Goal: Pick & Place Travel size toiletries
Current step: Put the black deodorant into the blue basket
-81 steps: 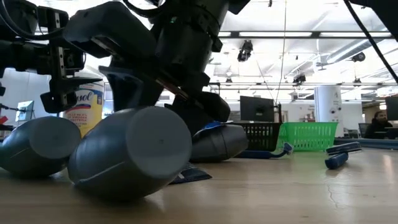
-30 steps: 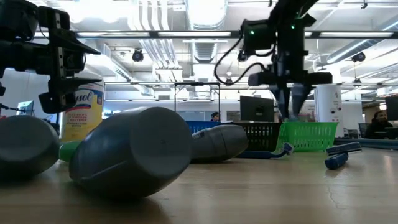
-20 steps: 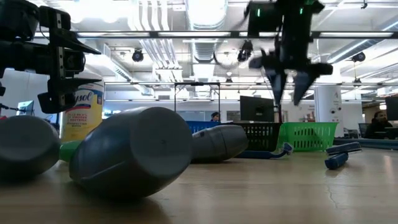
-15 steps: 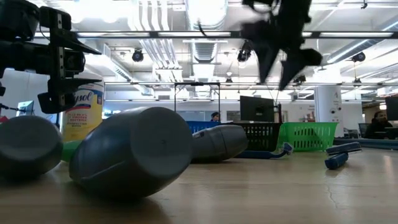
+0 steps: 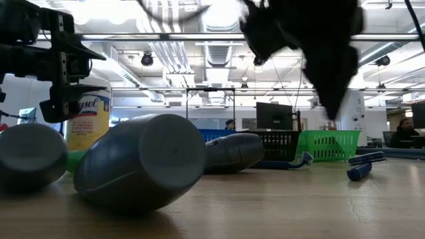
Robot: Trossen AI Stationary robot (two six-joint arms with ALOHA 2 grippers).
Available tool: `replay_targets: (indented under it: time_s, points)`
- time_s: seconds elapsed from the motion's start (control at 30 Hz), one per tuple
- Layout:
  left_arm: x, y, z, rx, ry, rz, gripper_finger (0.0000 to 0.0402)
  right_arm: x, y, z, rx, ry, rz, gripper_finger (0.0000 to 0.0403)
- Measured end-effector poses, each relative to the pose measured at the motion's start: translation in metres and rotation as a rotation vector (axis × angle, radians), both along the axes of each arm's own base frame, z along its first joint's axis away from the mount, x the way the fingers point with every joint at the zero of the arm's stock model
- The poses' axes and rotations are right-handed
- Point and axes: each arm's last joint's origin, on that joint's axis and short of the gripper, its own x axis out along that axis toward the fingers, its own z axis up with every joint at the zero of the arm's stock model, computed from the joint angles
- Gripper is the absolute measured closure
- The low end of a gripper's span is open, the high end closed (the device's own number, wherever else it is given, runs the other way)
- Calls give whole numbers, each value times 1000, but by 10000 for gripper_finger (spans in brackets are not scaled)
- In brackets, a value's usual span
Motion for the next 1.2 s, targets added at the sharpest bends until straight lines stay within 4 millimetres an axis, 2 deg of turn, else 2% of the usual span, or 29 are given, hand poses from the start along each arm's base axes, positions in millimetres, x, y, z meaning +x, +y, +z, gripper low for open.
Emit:
replay_targets:
  time_s: [0.1, 0.23, 0.43, 0.6, 0.73, 1.0, 1.2]
  points:
    - [0, -1, -2, -9, 16, -33, 163, -7, 19, -8, -6, 127, -105, 165]
    - [-1, -2, -3, 3, 28, -59, 163, -26, 47, -10, 34, 262, -286, 166]
    - [-1, -2, -4, 10, 37, -78, 163, -60, 83, 7, 55, 357, -635, 147]
    - [-1, -2, -4, 26, 35, -83, 163, -80, 104, 13, 59, 387, -757, 125]
    - [-1, -3, -4, 32, 31, -105, 163, -81, 110, 6, 75, 382, -768, 101]
    - [-1, -4, -4, 21, 31, -137, 163, -93, 103, -28, 16, 432, -776, 61]
    - [-1, -4, -4, 15, 31, -154, 163, -94, 103, -45, 150, 368, -750, 54]
